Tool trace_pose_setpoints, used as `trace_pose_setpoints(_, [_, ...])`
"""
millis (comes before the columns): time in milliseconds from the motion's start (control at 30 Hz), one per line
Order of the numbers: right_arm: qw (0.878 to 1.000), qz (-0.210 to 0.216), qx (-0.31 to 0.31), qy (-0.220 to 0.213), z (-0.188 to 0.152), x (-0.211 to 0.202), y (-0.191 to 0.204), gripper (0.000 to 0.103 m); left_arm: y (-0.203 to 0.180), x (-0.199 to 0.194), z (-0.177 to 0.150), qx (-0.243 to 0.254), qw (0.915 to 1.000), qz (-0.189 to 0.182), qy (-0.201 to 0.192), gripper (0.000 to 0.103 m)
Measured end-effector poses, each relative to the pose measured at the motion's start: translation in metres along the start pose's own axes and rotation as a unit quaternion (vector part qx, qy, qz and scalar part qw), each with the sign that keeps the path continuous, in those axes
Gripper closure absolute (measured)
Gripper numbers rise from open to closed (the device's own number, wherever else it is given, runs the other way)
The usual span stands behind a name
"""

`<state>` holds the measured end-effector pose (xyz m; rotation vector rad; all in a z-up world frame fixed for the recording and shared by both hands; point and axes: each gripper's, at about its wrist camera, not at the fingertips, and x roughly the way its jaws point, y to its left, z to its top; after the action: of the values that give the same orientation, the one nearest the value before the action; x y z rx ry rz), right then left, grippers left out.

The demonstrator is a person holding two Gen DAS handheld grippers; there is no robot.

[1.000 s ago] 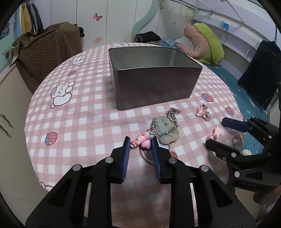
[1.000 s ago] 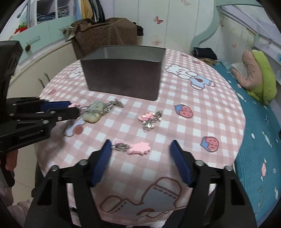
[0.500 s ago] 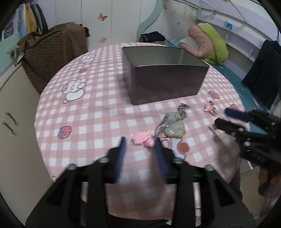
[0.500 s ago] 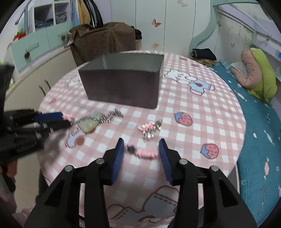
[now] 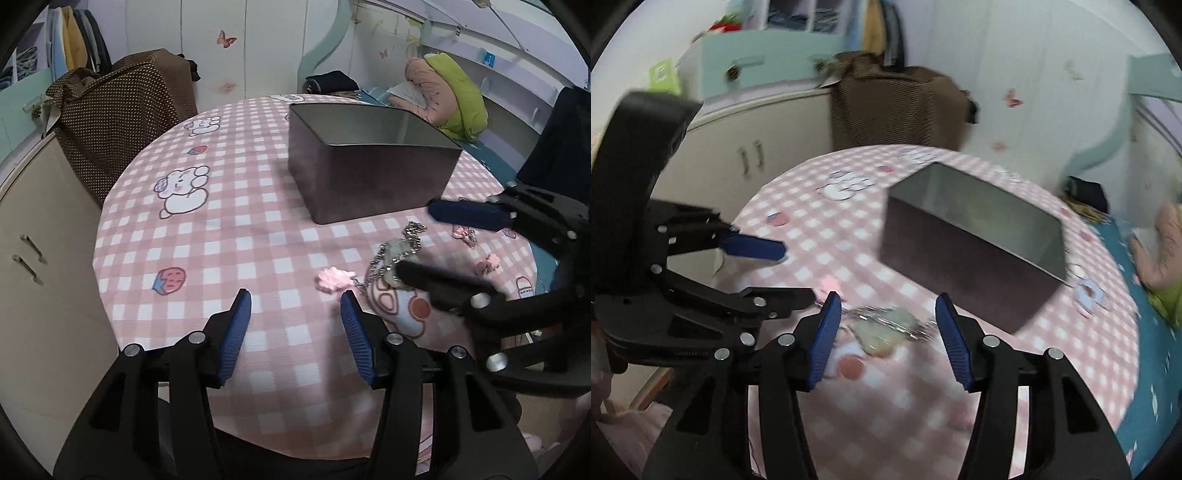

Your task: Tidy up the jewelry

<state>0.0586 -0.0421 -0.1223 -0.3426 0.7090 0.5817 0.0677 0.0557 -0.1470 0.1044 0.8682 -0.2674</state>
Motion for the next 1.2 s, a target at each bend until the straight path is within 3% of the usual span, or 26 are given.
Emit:
trace_pose_setpoints(267, [0.998, 0.036, -0.028, 0.036, 0.000, 0.018, 0.004, 0.061, 0.017, 0.003, 0.001, -0.014, 0.9999, 0.007, -0.001, 0.051])
trace_pose_setpoints(467, [0.997, 0.033, -0.043, 0.055, -0.005, 0.015, -0.003, 0.069, 0.019, 0.008, 0.006, -0.012, 0.9999, 0.004, -0.002, 0.048])
trace_pose_setpoints(567, [0.997, 0.034, -0.046, 0.060, -0.004, 0.017, -0.003, 0.077, 0.015, 0.013, 0.007, -0.006, 1.0000, -0.001, -0.002, 0.046])
trace_pose_setpoints(667, [0.997, 0.036, -0.043, 0.059, -0.002, 0.015, -0.004, 0.096, 0.011, 0.013, 0.009, -0.002, 1.0000, -0.009, -0.003, 0.046])
trace_pose_setpoints(700, [0.997, 0.036, -0.038, 0.059, -0.002, 0.016, -0.006, 0.098, 0.010, 0.013, 0.009, -0.001, 0.9999, -0.012, -0.004, 0.046])
trace_pose_setpoints(967, [0.999, 0.034, 0.003, 0.038, 0.001, 0.000, -0.019, 0.101, 0.009, 0.009, 0.011, -0.004, 0.9997, -0.024, -0.008, 0.046])
trace_pose_setpoints(1200, [0.999, 0.006, 0.030, 0.037, -0.003, -0.009, -0.036, 0.101, -0.003, 0.013, 0.013, 0.006, 0.9990, -0.043, -0.009, 0.037])
